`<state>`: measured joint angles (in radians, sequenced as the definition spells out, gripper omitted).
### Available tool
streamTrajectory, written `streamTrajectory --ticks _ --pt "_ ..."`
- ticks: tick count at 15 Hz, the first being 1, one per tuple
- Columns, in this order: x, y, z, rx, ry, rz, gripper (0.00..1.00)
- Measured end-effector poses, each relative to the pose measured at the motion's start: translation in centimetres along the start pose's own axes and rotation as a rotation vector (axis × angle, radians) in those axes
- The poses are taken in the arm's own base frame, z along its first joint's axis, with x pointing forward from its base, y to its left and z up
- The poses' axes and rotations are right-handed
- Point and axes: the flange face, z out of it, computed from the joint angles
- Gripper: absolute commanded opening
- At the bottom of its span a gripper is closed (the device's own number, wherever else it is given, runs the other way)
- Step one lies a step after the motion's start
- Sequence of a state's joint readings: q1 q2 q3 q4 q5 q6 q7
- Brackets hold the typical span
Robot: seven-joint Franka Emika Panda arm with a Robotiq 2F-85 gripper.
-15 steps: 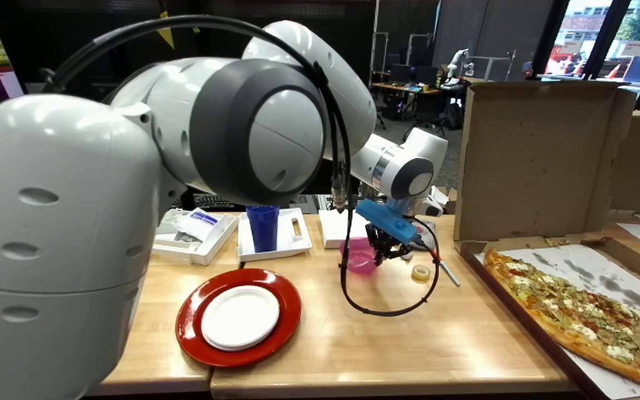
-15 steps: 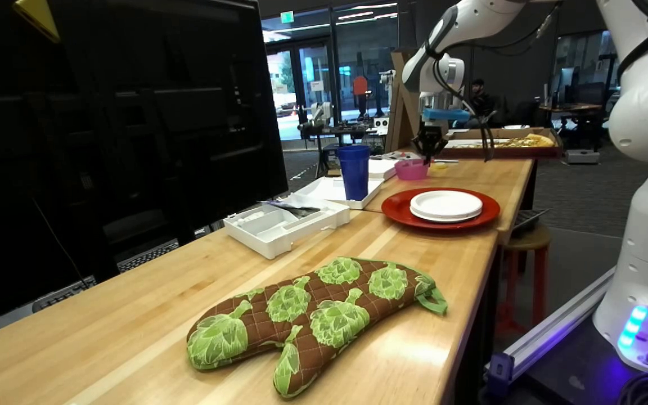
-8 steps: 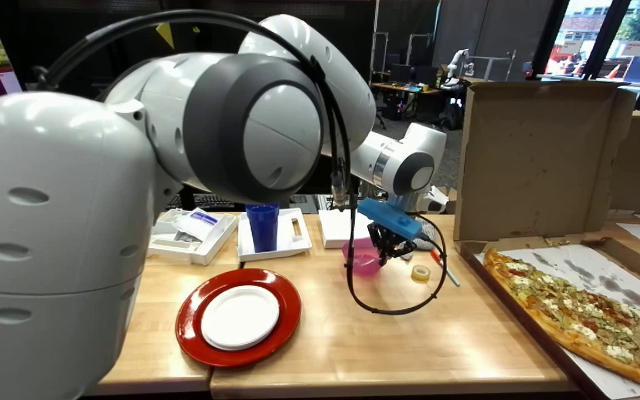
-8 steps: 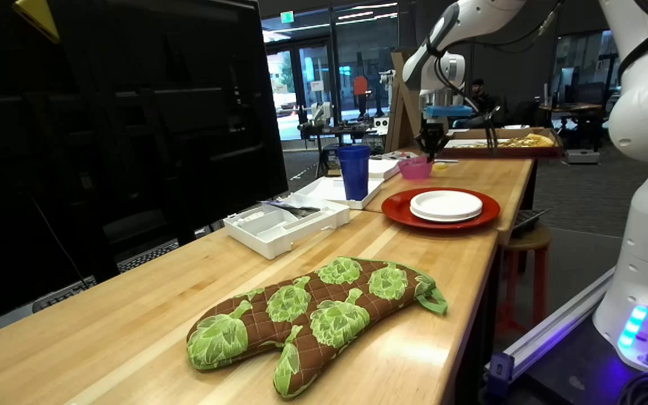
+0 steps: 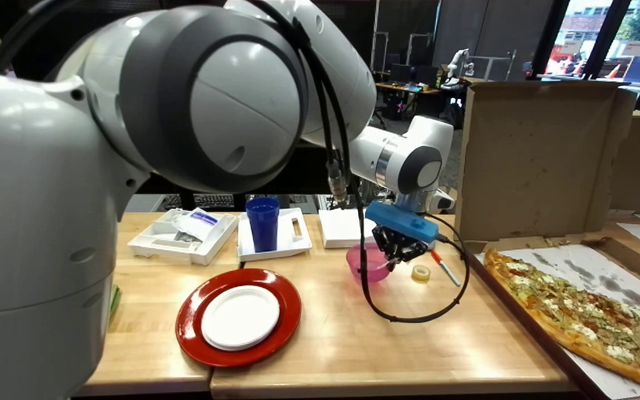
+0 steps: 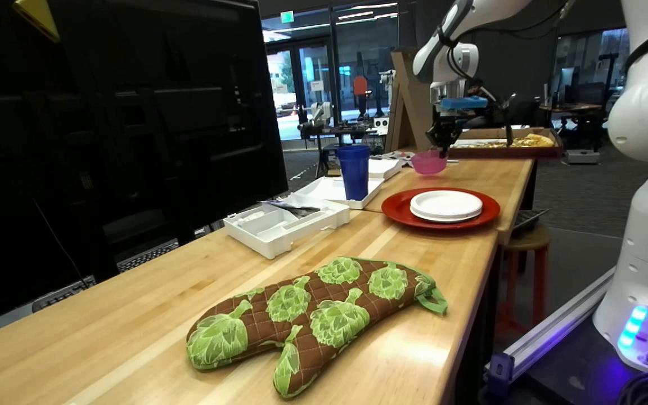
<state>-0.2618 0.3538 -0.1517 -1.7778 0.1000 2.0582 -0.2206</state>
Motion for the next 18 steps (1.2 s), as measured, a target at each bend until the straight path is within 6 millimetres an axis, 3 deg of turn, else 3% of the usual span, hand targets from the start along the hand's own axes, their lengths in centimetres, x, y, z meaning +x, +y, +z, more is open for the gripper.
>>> streamTrajectory --ticks 4,8,18 --pt "-2.4 1.6 1.4 0.006 0.0 -0.104 0.01" --pt "-4.8 2.0 2.7 0.012 0.009 -0.187 0.01" --pt "-11.2 0.9 1.2 0.052 0.039 -0.35 0.01"
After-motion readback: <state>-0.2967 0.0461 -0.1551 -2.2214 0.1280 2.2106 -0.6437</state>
